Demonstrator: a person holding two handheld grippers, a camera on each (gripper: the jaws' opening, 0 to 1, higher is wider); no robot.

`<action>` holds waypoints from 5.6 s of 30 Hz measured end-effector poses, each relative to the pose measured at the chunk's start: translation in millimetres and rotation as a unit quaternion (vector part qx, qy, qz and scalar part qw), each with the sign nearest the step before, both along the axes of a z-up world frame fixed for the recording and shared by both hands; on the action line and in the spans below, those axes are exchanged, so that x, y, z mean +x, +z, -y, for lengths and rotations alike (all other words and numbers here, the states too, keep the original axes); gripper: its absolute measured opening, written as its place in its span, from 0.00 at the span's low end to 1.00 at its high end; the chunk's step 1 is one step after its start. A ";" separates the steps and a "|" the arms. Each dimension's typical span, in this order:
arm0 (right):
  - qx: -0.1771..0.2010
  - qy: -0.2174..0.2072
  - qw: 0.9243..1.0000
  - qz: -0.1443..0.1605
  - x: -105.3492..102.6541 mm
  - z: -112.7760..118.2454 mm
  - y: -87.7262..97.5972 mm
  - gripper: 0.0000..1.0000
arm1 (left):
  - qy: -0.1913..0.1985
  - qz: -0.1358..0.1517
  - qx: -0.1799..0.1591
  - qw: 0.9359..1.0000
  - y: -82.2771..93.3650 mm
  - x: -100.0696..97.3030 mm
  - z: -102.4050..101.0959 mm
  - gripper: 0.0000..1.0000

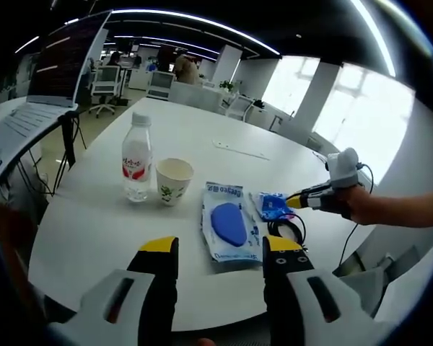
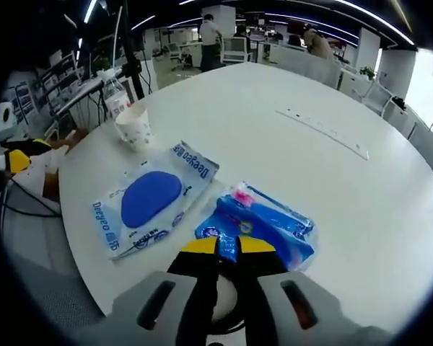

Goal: Arrange the tabletop items into an orderly group along one side of the table until the central work area is clear of visible clutter.

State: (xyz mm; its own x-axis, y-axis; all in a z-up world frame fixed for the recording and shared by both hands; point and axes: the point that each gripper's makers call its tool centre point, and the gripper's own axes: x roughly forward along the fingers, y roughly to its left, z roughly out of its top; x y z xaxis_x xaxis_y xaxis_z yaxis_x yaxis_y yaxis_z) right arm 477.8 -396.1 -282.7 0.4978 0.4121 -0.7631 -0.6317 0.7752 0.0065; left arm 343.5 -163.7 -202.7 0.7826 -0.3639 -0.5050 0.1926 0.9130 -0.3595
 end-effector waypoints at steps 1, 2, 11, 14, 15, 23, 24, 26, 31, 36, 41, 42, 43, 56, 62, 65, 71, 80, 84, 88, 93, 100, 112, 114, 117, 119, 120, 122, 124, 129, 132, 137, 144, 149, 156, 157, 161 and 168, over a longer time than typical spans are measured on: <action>0.000 0.002 1.000 0.000 0.3 -1.2 0.2 0.06 | 0.000 0.000 0.000 1.000 0.4 -0.3 0.0 0.46; 0.000 0.006 1.000 0.000 0.9 -4.3 0.8 0.06 | 0.000 0.000 0.001 1.000 0.7 -0.6 -0.2 0.46; 0.001 0.027 1.000 0.003 10.7 -20.9 4.1 0.06 | 0.002 -0.001 -0.001 1.000 0.9 -1.7 -2.7 0.46; -0.001 0.034 0.999 0.004 13.4 -24.9 3.5 0.06 | 0.005 0.000 -0.004 1.000 0.6 -1.3 -4.4 0.46; -0.001 0.037 0.999 0.004 13.3 -27.5 4.3 0.07 | 0.005 0.000 -0.004 1.000 0.2 -1.5 -4.4 0.46; 0.000 0.053 0.999 0.002 18.6 -42.7 7.9 0.07 | 0.006 0.001 -0.003 1.000 1.3 0.7 -7.6 0.46; 0.000 0.055 0.998 0.002 19.0 -44.6 8.5 0.07 | 0.006 0.001 -0.004 1.000 1.6 1.0 -7.9 0.46; -0.001 0.061 0.998 0.001 20.3 -48.6 9.0 0.08 | 0.006 0.002 -0.004 1.000 1.6 1.4 -8.4 0.46; -0.002 0.076 0.997 -0.004 24.9 -56.4 8.1 0.09 | 0.009 0.002 -0.007 1.000 1.1 1.5 -10.0 0.46; -0.005 0.083 0.997 -0.007 33.1 -59.4 5.7 0.09 | 0.011 0.003 -0.010 1.000 1.5 1.3 -10.7 0.46; -0.009 0.091 0.996 -0.009 41.0 -62.2 3.3 0.10 | 0.012 0.004 -0.012 1.000 2.3 1.4 -10.7 0.46; -0.009 0.092 0.996 -0.010 43.5 -62.5 2.0 0.10 | 0.012 0.004 -0.012 1.000 1.9 1.3 -11.0 0.46; -0.009 0.093 0.996 -0.011 45.4 -63.5 1.1 0.10 | 0.012 0.003 -0.012 1.000 1.6 1.3 -11.3 0.46; -0.007 0.118 0.992 -0.032 56.8 -84.1 -9.7 0.16 | 0.017 0.000 -0.013 1.000 0.3 1.7 -14.6 0.46; -0.014 0.134 0.990 -0.040 61.1 -97.9 -12.6 0.18 | 0.018 -0.002 -0.013 1.000 -1.8 1.1 -15.2 0.46; -0.024 0.143 0.989 -0.040 67.9 -103.1 -16.1 0.18 | 0.018 -0.003 -0.013 1.000 -2.5 0.8 -16.0 0.46; -0.046 0.168 0.984 -0.037 71.4 -109.5 -29.0 0.21 | 0.024 -0.007 -0.012 1.000 -4.2 -1.5 -19.5 0.46; -0.044 0.175 0.982 -0.053 70.2 -115.7 -36.2 0.24 | 0.025 -0.006 -0.012 1.000 -3.0 -1.7 -19.3 0.46; -0.063 0.205 0.975 -0.057 64.4 -113.4 -45.7 0.28 | 0.023 -0.008 -0.012 1.000 -3.1 -2.1 -17.6 0.46; -0.065 0.218 0.973 -0.047 63.6 -115.8 -43.2 0.26 | 0.024 -0.007 -0.012 1.000 -2.3 -2.0 -17.5 0.46; -0.066 0.215 0.974 -0.037 68.1 -110.8 -36.1 0.02 | 0.022 -0.008 -0.011 1.000 -3.3 -1.8 -17.1 0.46; -0.053 0.209 0.976 -0.035 67.2 -107.9 -34.8 0.00 | 0.023 -0.009 -0.016 1.000 -4.6 -1.0 -16.8 0.46; -0.041 0.175 0.983 -0.043 59.1 -97.2 -25.1 0.00 | 0.019 -0.009 -0.019 1.000 -5.2 -1.5 -14.6 0.46; -0.036 0.166 0.984 -0.045 60.1 -96.3 -24.4 0.00 | 0.015 -0.009 -0.019 1.000 -4.7 -0.7 -12.0 0.46; -0.023 0.141 0.988 -0.054 62.3 -93.9 -23.2 0.00 | 0.005 -0.007 -0.016 1.000 -3.5 0.6 -7.8 0.46; -0.020 0.132 0.990 -0.050 63.0 -90.9 -21.8 0.00 | 0.003 -0.005 -0.014 1.000 -3.0 1.2 -7.5 0.46; -0.020 0.131 0.990 -0.047 61.8 -90.2 -21.6 0.00 | 0.004 -0.004 -0.015 1.000 -2.4 1.5 -7.6 0.46; -0.024 0.131 0.990 -0.045 61.0 -88.6 -23.3 0.00 | 0.004 -0.003 -0.016 1.000 -2.1 1.5 -8.0 0.46; -0.023 0.130 0.990 -0.046 58.6 -88.1 -22.8 0.00 | 0.004 -0.002 -0.017 1.000 -1.8 1.3 -8.1 0.46; -0.022 0.126 0.991 -0.047 54.8 -80.4 -22.6 0.00 | -0.006 0.001 -0.017 1.000 0.3 1.1 -2.0 0.46; -0.019 0.121 0.991 -0.047 52.0 -79.1 -19.0 0.00 | -0.009 0.002 -0.017 1.000 0.0 1.4 -0.5 0.46; -0.010 0.118 0.992 -0.039 50.8 -80.7 -11.8 0.00 | -0.010 0.001 -0.021 1.000 -1.0 3.3 1.3 0.46; -0.010 0.116 0.993 -0.028 41.5 -75.6 -1.6 0.00 | -0.020 0.003 -0.021 1.000 -0.6 5.2 8.2 0.46; -0.009 0.108 0.994 -0.025 29.7 -68.4 3.3 0.00 | -0.025 -0.002 -0.025 0.999 -3.2 3.4 10.9 0.45; -0.007 0.088 0.996 -0.024 20.1 -50.9 3.0 0.00 | -0.028 -0.002 -0.029 0.999 -4.1 5.2 12.6 0.45; -0.007 0.085 0.996 -0.024 18.3 -49.1 2.7 0.00 | -0.029 -0.002 -0.029 0.999 -4.3 5.8 12.9 0.45; -0.015 0.087 0.996 -0.021 6.7 -42.0 1.4 0.00 | -0.035 -0.008 -0.031 0.999 -8.4 7.3 15.6 0.45; -0.015 0.078 0.997 -0.014 -9.0 -32.9 5.7 0.00 | -0.054 -0.018 -0.028 0.998 -16.5 4.3 22.7 0.45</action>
State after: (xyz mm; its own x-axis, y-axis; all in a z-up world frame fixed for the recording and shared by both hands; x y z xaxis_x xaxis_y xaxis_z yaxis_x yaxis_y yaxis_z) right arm 468.8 -363.2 -277.0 0.4084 0.4591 -0.7889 -0.7443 0.6679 0.0034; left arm 347.8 -186.4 -219.2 0.7196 -0.4735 -0.5079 0.2747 0.8659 -0.4181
